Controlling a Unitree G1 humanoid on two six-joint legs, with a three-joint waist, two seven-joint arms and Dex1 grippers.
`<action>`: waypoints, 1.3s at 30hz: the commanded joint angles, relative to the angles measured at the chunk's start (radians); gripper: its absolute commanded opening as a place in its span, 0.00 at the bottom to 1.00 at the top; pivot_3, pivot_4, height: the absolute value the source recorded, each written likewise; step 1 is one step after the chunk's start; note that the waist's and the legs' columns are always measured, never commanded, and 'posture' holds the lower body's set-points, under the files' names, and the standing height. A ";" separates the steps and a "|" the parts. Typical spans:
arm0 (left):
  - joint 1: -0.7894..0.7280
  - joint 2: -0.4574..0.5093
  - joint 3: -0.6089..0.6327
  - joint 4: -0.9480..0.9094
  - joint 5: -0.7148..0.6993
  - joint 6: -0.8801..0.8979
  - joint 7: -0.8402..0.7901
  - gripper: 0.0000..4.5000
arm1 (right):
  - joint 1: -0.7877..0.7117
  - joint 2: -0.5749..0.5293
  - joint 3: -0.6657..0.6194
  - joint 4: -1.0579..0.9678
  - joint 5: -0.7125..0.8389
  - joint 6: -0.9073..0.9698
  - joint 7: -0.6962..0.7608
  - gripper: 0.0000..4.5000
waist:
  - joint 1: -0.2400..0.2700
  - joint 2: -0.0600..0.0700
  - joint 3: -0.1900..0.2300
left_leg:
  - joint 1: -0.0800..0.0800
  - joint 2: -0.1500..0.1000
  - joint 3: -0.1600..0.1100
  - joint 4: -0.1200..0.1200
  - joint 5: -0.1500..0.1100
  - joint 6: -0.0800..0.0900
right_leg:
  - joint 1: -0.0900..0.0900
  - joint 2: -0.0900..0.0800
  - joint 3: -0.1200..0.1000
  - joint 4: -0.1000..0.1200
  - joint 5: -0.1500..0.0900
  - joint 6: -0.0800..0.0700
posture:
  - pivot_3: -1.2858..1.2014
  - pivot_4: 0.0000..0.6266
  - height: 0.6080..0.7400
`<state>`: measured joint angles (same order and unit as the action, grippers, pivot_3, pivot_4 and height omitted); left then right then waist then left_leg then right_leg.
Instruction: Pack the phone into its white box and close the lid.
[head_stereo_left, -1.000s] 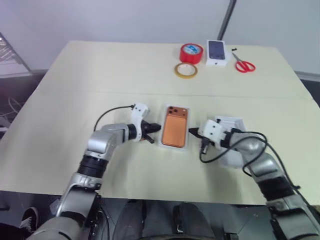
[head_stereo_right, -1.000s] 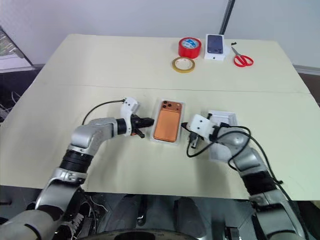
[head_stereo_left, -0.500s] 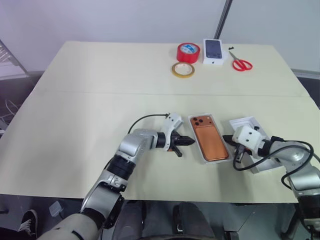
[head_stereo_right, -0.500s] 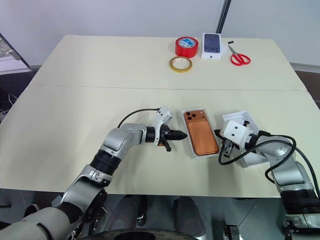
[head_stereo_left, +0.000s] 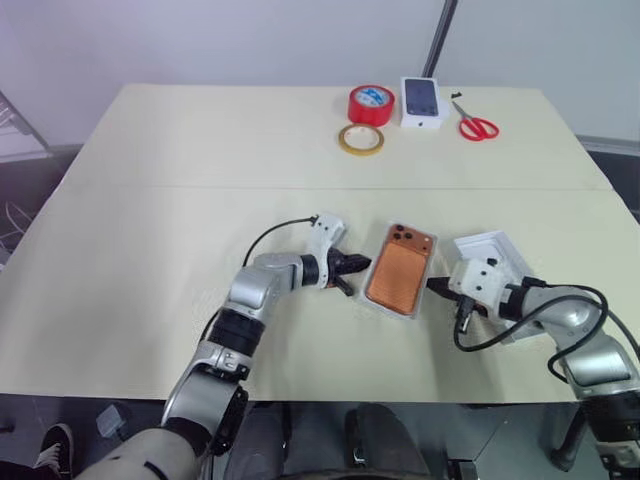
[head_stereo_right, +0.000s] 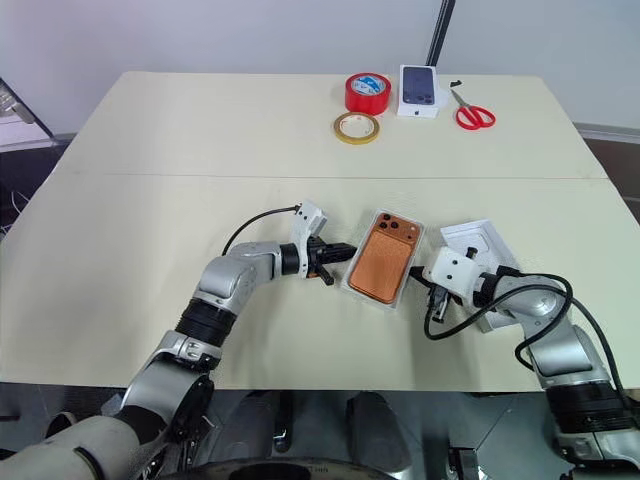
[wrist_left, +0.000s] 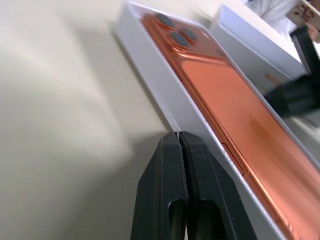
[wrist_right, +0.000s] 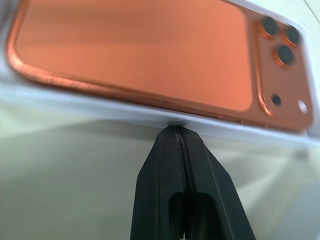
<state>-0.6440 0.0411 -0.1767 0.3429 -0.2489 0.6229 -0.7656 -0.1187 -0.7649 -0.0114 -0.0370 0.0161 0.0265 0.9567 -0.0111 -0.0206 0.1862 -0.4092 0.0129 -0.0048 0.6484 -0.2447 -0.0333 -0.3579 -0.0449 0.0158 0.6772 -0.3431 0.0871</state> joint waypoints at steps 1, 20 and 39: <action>0.017 0.010 -0.065 -0.063 -0.005 -0.027 -0.070 0.02 | -0.037 0.015 0.013 -0.043 0.021 -0.038 -0.007 0.00 | -0.002 0.000 0.000 | 0.000 0.000 0.000 0.000 0.000 0.000 | 0.000 0.000 0.000 0.000 0.000 0.000 | 0.52 0.24 1.00; 0.046 0.033 -0.062 -0.103 -0.003 0.009 -0.062 0.02 | -0.078 0.011 0.028 0.038 -0.019 -0.095 -0.039 0.00 | 0.000 0.000 0.000 | 0.000 0.000 0.000 0.000 0.000 0.000 | 0.000 0.000 0.000 0.000 0.000 0.000 | 0.52 0.24 1.00; 0.096 0.242 0.053 -0.210 -0.084 0.034 -0.148 0.21 | -0.026 -0.100 -0.056 0.146 -0.048 -0.140 -0.096 0.00 | -0.001 0.000 0.000 | 0.001 0.000 0.000 0.001 0.000 -0.001 | 0.000 0.000 0.000 0.003 0.000 0.000 | 0.52 0.24 1.00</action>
<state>-0.5450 0.2759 -0.1613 0.1817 -0.2963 0.6545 -0.8971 -0.1413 -0.8516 -0.0319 0.0967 -0.0268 -0.0981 0.8875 -0.0125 -0.0201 0.1860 -0.4081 0.0131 -0.0046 0.6494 -0.2443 -0.0339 -0.3578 -0.0451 0.0161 0.6800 -0.3431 0.0869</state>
